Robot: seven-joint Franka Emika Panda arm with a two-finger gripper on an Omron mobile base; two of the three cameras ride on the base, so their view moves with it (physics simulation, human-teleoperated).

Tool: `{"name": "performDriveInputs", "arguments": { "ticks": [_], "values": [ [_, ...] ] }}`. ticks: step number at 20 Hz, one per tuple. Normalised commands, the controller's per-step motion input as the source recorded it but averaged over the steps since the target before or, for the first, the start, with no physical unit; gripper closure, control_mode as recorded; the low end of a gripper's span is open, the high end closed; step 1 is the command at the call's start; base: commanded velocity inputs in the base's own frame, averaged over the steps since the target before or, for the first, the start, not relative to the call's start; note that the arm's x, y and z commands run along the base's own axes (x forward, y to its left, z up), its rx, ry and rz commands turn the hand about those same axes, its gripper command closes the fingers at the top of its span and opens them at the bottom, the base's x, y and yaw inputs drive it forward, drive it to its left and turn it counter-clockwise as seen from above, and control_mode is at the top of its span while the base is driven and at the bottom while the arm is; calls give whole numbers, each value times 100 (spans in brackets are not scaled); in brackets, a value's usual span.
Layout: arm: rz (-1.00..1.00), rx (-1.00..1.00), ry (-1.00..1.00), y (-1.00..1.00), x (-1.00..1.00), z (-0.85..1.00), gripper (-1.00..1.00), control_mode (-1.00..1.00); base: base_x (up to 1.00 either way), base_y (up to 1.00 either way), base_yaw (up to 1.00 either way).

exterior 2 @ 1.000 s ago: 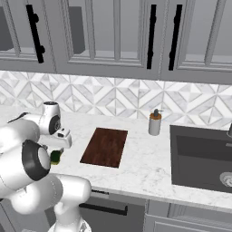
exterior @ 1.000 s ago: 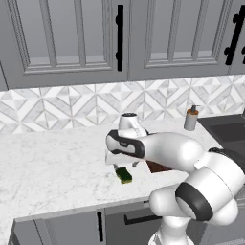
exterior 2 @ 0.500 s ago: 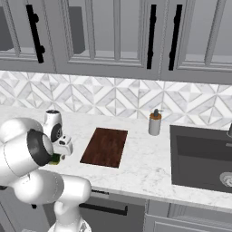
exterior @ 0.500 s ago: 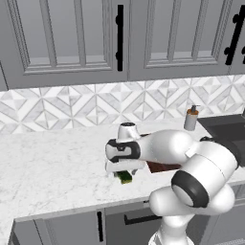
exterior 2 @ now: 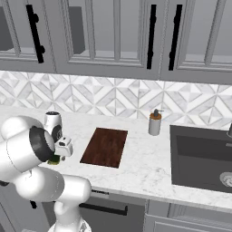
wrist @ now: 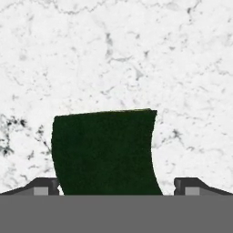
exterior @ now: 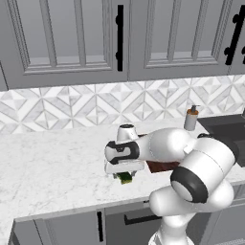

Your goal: Pick up the sponge from the counter and clean the cutting board by briefly scrubbing or pressing down on the cutting board. Once finished, release the sponge.

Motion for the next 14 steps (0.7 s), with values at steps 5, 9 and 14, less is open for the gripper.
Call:
{"name": "performDriveInputs", "arguments": {
  "ticks": [5,9,14],
  "values": [
    [0,0,0,0,0,0,-100,-100,0,0,0],
    [0,0,0,0,0,0,100,-100,0,0,0],
    [0,0,0,0,0,0,100,-100,0,0,0]
  ]
}}
